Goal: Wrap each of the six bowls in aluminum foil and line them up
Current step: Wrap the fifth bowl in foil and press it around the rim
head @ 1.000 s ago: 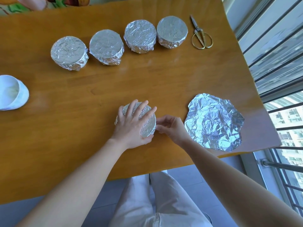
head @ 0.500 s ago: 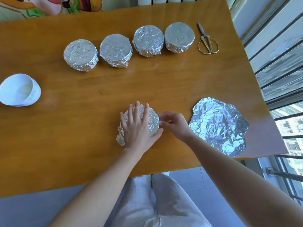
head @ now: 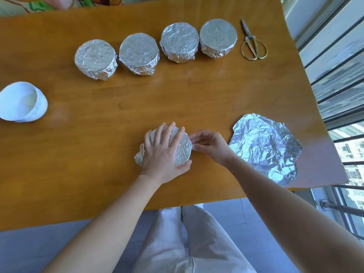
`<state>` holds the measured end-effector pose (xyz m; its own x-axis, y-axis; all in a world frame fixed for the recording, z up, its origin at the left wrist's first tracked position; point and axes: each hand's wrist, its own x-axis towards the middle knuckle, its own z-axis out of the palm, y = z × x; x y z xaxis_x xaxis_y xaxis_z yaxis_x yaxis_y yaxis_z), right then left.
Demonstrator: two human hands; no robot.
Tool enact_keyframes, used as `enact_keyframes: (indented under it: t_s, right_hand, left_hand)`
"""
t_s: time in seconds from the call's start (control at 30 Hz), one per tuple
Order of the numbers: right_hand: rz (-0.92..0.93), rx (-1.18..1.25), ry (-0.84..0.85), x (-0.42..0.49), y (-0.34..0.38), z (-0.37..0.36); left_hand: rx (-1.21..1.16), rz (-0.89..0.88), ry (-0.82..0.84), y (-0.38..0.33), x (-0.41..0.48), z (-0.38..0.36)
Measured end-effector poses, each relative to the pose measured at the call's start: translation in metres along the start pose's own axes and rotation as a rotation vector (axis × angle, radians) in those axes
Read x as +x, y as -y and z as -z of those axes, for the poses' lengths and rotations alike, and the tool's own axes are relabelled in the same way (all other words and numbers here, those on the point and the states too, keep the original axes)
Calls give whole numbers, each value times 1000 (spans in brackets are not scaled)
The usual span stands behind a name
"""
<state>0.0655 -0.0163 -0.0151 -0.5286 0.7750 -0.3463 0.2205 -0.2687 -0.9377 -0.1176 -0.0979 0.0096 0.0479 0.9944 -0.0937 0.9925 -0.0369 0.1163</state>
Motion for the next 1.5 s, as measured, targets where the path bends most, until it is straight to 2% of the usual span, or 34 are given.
enact_keyframes:
  t_s: [0.27,0.43,0.7,0.83,0.97,1.03,1.13,1.23,1.3,1.33,1.4,1.5]
  right_hand:
    - [16,-63,-38,3,-3,1]
    - [-20,17,-20,4,0,2]
    - [34,-56,-14,2,1,3]
    - [59,-93,33,-5,2,0]
    - [-48,-135,120,-10,-3,1]
    - [-95,-119,125,-10,-1,4]
    - [-93,-57,35,-5,4,5]
    - [-14,-117,-66,3,6,3]
    - [8,-157,-47,7,8,-1]
    - [5,-152,-30,7,9,-5]
    - [-9,-139,-37,6,8,-12]
    - [-15,-117,-55,3,4,-12]
  left_hand:
    - [0,-61,26,4,0,1]
    - [11,-114,28,8,0,2]
    - [16,-164,42,11,-1,3]
    - [43,-305,74,19,0,4]
    - [82,-512,103,34,3,4]
    - [117,-539,102,39,3,8]
    - [37,-396,21,31,-5,17]
    - [-58,-1,-48,-1,-11,19]
    - [-102,260,-14,-27,-9,12]
    - [-113,331,9,-36,-8,8]
    - [-87,362,39,-41,-8,-1]
    - [-24,268,13,-30,-13,-8]
